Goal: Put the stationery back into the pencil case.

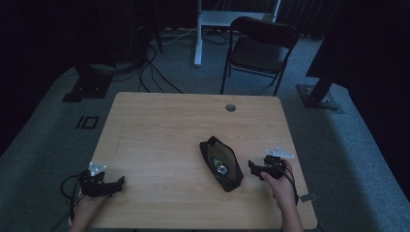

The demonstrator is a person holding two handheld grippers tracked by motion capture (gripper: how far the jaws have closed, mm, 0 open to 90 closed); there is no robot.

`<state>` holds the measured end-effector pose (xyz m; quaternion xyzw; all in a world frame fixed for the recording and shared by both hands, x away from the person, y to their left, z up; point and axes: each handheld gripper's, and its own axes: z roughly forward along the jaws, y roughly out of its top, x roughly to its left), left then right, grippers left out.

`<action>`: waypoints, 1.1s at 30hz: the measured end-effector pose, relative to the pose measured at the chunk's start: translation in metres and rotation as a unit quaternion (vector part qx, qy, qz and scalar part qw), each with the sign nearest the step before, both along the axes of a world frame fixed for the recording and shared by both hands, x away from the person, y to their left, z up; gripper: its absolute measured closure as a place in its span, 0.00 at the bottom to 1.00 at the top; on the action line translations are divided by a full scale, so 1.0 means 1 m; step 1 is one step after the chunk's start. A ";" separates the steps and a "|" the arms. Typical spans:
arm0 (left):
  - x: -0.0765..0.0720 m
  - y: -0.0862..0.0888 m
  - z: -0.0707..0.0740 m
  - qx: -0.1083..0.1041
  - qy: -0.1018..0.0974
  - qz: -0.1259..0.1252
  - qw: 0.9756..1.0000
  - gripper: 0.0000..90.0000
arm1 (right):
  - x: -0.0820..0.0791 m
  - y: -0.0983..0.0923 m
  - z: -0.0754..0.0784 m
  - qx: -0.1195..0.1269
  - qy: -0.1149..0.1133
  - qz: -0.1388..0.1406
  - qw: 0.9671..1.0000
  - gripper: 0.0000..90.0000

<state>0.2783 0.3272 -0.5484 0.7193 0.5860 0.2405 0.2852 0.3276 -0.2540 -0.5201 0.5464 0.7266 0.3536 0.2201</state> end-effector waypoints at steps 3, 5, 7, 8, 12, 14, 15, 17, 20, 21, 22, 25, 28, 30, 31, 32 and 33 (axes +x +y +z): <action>0.000 0.000 0.000 0.000 0.000 0.000 1.000 0.01 | -0.001 -0.003 -0.004 -0.002 0.003 -0.005 1.000 0.19; 0.000 0.000 0.000 0.000 0.000 0.000 1.000 0.01 | -0.002 -0.004 -0.007 -0.004 0.006 -0.007 1.000 0.19; 0.000 0.000 0.000 0.000 0.000 0.000 1.000 0.01 | -0.004 -0.006 -0.010 -0.006 0.007 -0.011 1.000 0.18; 0.000 0.000 0.000 0.000 0.000 0.000 1.000 0.01 | -0.004 -0.008 -0.012 -0.006 0.009 -0.013 1.000 0.18; 0.000 0.000 0.000 0.000 0.000 0.000 1.000 0.01 | -0.008 -0.014 -0.016 -0.006 0.013 -0.025 1.000 0.18; 0.000 0.000 0.000 0.000 0.000 -0.001 1.000 0.01 | -0.009 -0.016 -0.019 -0.010 0.017 -0.029 0.999 0.18; 0.000 0.000 0.000 0.000 0.000 0.000 1.000 0.01 | -0.010 -0.017 -0.020 -0.012 0.019 -0.031 0.999 0.18; 0.000 0.000 0.000 0.000 0.000 0.000 1.000 0.01 | -0.013 -0.020 -0.022 -0.012 0.023 -0.035 0.999 0.18; 0.000 0.000 0.000 0.000 0.000 0.000 1.000 0.01 | -0.015 -0.022 -0.026 -0.013 0.029 -0.040 0.999 0.18; 0.000 0.000 0.000 0.000 0.000 0.000 1.000 0.01 | -0.016 -0.023 -0.027 -0.012 0.031 -0.041 0.999 0.18; 0.000 0.000 0.000 0.000 0.000 0.000 1.000 0.01 | -0.017 -0.024 -0.028 -0.012 0.031 -0.041 0.999 0.18; 0.000 0.000 0.000 0.000 0.000 0.000 1.000 0.01 | -0.020 -0.027 -0.028 -0.016 0.030 -0.054 0.998 0.18; 0.000 0.000 0.000 0.000 0.000 0.000 1.000 0.01 | -0.024 -0.031 -0.030 -0.029 0.025 -0.064 0.997 0.18; 0.000 0.000 0.000 0.000 0.000 0.000 1.000 0.01 | -0.027 -0.030 -0.032 -0.032 0.013 -0.070 0.997 0.17; 0.000 0.000 0.000 0.000 0.000 0.000 1.000 0.01 | -0.028 -0.030 -0.033 -0.032 0.011 -0.070 0.997 0.17; 0.000 0.000 0.000 0.000 0.000 0.000 1.000 0.01 | -0.028 -0.030 -0.033 -0.032 0.011 -0.070 0.997 0.17; 0.000 0.000 0.000 0.000 0.000 0.000 1.000 0.01 | -0.028 -0.030 -0.033 -0.031 0.011 -0.070 0.997 0.17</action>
